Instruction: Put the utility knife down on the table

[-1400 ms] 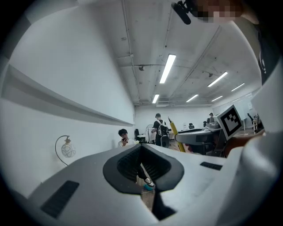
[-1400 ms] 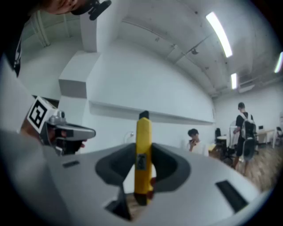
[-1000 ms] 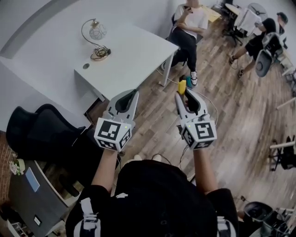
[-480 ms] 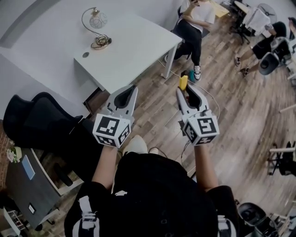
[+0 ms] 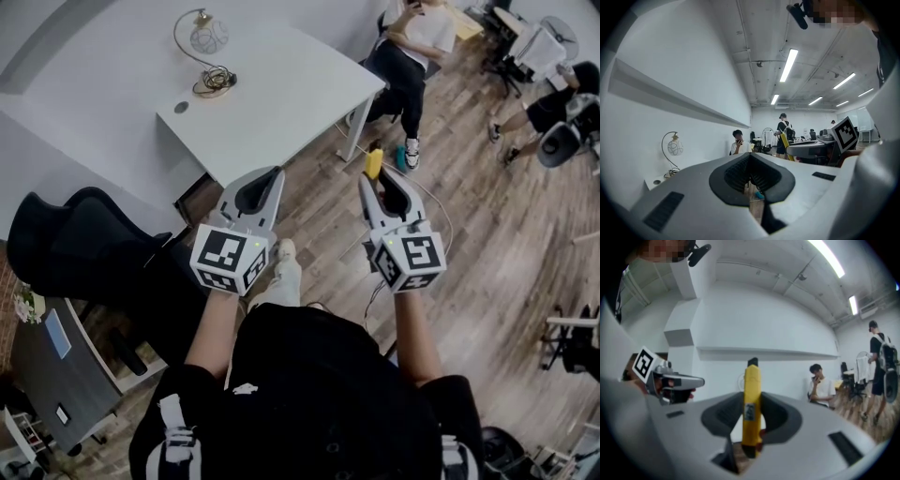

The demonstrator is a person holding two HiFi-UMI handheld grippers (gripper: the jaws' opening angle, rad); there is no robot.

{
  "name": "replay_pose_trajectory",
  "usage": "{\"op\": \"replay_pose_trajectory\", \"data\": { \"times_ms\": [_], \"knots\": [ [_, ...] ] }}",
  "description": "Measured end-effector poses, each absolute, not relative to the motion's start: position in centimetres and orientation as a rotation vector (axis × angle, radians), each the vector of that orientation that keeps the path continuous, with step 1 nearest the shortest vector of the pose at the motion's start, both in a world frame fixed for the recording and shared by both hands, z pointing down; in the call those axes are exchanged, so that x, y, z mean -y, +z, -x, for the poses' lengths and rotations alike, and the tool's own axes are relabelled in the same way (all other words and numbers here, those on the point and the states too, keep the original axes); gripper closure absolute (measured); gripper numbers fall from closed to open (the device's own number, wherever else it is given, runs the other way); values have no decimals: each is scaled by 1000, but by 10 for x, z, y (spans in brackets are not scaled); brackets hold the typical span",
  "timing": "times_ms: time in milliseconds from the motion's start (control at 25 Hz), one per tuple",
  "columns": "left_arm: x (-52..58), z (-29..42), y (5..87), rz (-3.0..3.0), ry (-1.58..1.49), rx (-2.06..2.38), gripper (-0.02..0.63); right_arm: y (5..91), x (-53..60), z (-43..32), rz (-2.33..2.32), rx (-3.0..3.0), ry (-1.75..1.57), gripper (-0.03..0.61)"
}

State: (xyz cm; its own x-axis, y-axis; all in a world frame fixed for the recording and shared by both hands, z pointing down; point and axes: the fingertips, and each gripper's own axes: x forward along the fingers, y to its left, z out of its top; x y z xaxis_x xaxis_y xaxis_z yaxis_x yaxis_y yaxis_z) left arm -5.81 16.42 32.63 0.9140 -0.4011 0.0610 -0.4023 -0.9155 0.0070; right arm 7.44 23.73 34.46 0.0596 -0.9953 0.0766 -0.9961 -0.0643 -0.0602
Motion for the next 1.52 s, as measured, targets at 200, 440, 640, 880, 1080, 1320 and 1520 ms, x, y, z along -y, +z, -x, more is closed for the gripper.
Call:
{"op": "replay_pose_trajectory", "data": {
  "times_ms": [200, 440, 640, 880, 1080, 1320, 1520],
  "knots": [
    [-120, 49, 335, -3037, 126, 670, 594, 346, -197, -84, -2258, 2153, 154, 443],
    [-64, 22, 333, -3023, 126, 638, 595, 342, -137, -107, -2239, 2155, 159, 443],
    [-13, 4, 330, -3024, 130, 614, 595, 338, -87, -119, -2227, 2146, 164, 443],
    [50, -5, 327, -3015, 129, 604, 595, 333, -24, -127, -2205, 2129, 162, 443],
    [96, -13, 329, -3017, 134, 596, 595, 333, 24, -132, -2196, 2114, 167, 443],
    [142, -19, 335, -2994, 123, 590, 595, 338, 69, -136, -2175, 2100, 177, 443],
    [164, -19, 337, -2982, 108, 608, 595, 341, 92, -135, -2160, 2105, 178, 443]
  ]
}}
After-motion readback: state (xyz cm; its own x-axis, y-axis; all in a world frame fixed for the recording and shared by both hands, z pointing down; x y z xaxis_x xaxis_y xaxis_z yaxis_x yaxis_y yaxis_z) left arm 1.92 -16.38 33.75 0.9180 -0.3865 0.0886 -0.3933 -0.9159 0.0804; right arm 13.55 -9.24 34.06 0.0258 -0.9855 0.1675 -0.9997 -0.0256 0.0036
